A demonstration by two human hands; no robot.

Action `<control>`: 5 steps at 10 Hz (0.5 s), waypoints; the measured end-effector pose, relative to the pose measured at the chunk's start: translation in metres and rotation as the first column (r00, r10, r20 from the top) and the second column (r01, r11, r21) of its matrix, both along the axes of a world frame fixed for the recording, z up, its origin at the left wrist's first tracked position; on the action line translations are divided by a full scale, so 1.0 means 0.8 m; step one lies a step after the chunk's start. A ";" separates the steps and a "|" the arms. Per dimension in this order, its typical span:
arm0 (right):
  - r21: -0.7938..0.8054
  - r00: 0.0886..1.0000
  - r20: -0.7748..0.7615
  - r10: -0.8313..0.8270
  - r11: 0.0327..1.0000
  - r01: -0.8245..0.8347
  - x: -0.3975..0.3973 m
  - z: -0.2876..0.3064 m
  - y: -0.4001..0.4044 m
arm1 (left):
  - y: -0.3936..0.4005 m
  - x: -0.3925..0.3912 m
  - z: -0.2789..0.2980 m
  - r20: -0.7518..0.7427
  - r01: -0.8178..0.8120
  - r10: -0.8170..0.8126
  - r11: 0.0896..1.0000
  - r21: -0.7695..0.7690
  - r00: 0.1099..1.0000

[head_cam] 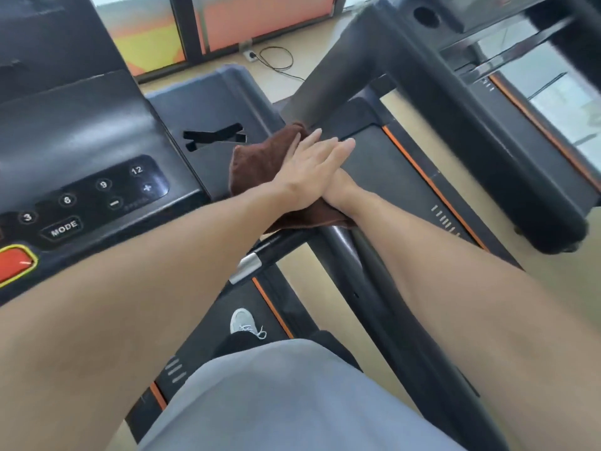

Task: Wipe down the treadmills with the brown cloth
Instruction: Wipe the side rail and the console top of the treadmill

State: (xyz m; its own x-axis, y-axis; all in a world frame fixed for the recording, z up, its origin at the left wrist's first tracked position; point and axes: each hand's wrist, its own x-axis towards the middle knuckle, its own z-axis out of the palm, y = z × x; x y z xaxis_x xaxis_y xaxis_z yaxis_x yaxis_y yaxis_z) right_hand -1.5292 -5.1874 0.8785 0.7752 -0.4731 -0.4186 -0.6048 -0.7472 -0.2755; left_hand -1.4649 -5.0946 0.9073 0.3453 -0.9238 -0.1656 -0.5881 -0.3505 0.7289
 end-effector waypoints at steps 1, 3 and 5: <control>0.248 0.958 0.108 -0.264 0.941 0.232 -0.065 -0.025 0.014 | 0.002 -0.041 -0.013 -0.046 0.092 -0.094 0.994 -0.051 0.995; 0.459 0.905 0.266 -0.333 0.869 0.185 -0.160 -0.025 0.054 | 0.030 -0.135 -0.059 0.253 -0.002 0.074 0.962 -0.273 0.965; 0.491 0.904 0.227 -0.363 0.844 0.216 -0.262 -0.044 0.064 | 0.069 -0.278 -0.096 0.114 -0.376 0.442 0.852 -0.365 0.890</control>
